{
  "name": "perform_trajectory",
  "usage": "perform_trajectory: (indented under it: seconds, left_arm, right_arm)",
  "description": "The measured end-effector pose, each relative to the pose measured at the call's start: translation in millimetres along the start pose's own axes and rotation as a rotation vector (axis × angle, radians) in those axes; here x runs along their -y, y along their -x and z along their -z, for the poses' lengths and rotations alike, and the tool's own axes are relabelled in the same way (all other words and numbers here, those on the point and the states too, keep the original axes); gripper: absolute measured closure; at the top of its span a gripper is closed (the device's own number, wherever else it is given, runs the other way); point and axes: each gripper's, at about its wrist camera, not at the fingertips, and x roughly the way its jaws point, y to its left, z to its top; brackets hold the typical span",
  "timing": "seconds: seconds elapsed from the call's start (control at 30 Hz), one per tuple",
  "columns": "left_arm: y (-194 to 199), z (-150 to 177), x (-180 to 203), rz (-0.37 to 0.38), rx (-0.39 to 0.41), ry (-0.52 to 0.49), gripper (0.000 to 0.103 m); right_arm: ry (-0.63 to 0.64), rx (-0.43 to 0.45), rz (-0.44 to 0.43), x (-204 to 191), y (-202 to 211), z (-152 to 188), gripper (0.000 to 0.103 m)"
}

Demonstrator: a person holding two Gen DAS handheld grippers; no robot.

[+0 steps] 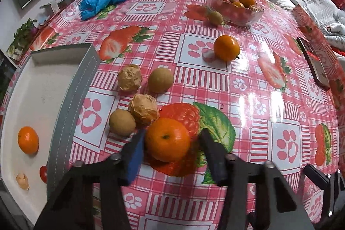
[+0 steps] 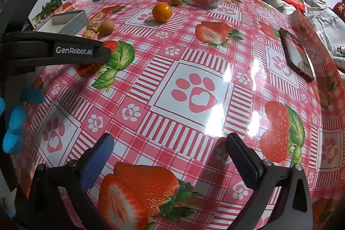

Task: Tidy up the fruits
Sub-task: 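Move the left tool toward a mandarin orange on the tablecloth, then grasp the mandarin with the left tool while the right tool grasps a kiwi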

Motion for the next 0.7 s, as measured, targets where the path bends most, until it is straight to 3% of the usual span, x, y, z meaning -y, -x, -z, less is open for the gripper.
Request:
perform_trajectory:
  seconds: [0.23,0.43,0.7]
  left_arm:
    - [6.2,8.2,-7.1,0.034,0.003,-0.020,0.064]
    - [22.3,25.5,-29.6,0.061,0.008,-0.012,0.064]
    - [53.5,42.2,-65.4,0.064,0.057,0.009,0.064]
  right_arm:
    - [-0.002,-0.013,0.003,-0.7,-0.9,-2.6,0.000]
    - [-0.016,-0.087,0.003,-1.0,-4.8,-13.3,0.000]
    - [-0.006,-0.059,-0.092,-30.1,-0.3,-55.2,0.000]
